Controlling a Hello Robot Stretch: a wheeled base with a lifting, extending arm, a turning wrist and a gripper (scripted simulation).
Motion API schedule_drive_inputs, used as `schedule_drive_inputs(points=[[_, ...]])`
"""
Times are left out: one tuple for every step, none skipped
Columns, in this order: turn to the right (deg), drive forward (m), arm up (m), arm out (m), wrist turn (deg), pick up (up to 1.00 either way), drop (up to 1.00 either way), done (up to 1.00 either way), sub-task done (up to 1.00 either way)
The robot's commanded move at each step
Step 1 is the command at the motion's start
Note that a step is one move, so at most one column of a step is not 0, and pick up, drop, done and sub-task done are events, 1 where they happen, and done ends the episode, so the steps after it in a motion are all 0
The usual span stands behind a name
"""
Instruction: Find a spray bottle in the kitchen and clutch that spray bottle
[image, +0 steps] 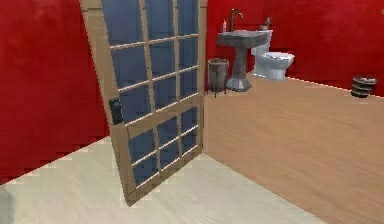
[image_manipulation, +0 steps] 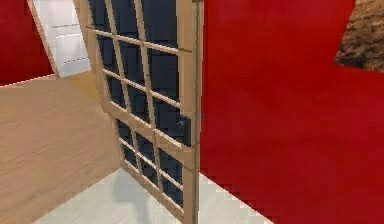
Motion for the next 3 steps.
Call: schedule_drive_inputs(points=[[0.0,0.20,0.00,0.00,0.0,0.00,0.00,0.00,0.00],[39.0,0.00,0.00,0.00,0.0,0.00,0.00,0.00,0.00],[3.0,0.00,0.00,0.00,0.0,0.00,0.00,0.00,0.00]])
